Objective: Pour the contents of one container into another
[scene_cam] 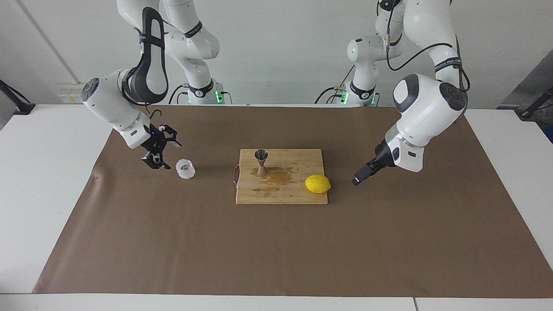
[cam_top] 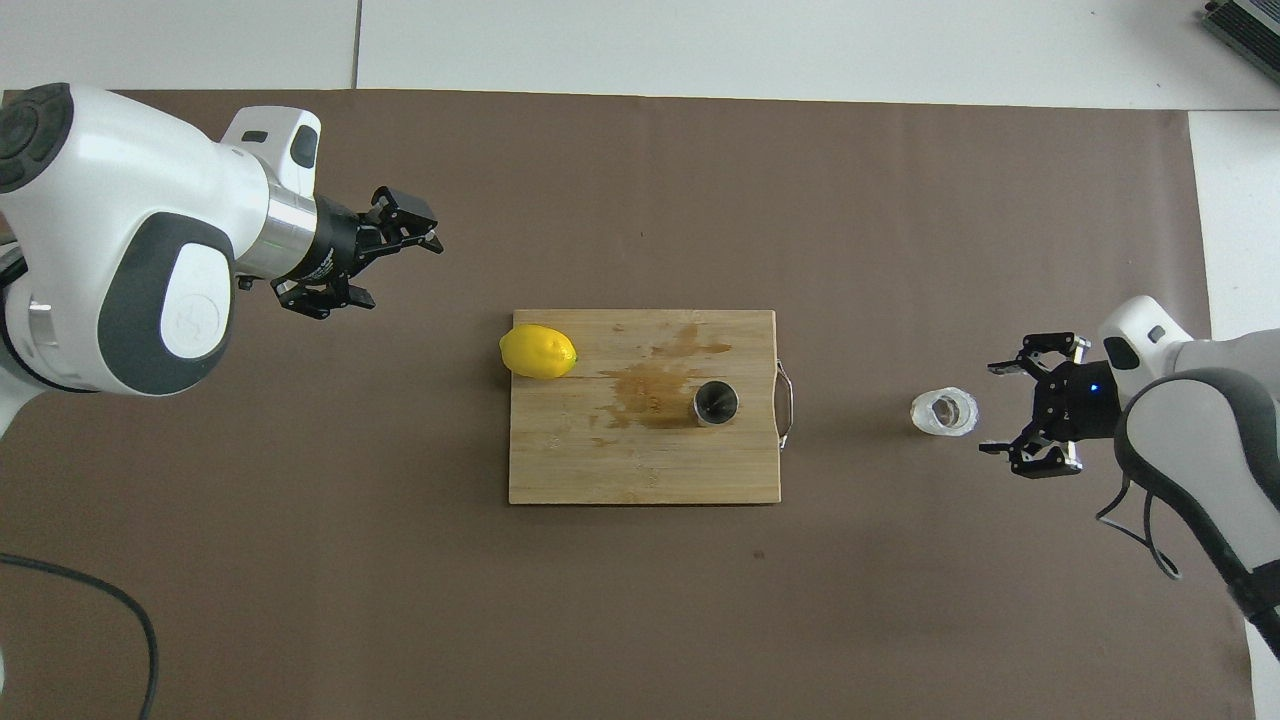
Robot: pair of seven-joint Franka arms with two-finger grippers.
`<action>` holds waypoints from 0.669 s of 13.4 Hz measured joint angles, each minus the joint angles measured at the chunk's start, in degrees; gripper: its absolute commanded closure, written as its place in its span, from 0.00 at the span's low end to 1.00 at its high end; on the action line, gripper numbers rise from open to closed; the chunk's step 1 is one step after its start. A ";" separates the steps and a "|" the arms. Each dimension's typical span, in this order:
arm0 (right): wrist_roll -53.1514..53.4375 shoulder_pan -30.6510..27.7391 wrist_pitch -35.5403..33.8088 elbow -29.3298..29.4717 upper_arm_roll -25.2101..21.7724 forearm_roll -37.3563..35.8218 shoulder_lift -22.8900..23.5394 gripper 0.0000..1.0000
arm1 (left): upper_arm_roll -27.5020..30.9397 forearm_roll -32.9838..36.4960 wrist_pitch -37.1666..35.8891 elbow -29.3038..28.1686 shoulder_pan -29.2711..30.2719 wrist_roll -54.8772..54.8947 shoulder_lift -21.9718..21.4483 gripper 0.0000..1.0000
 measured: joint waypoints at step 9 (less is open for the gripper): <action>-16.10 -1.78 1.55 -0.27 0.00 8.85 6.07 0.00 | 0.97 15.25 -5.81 0.69 0.30 16.54 -7.47 0.00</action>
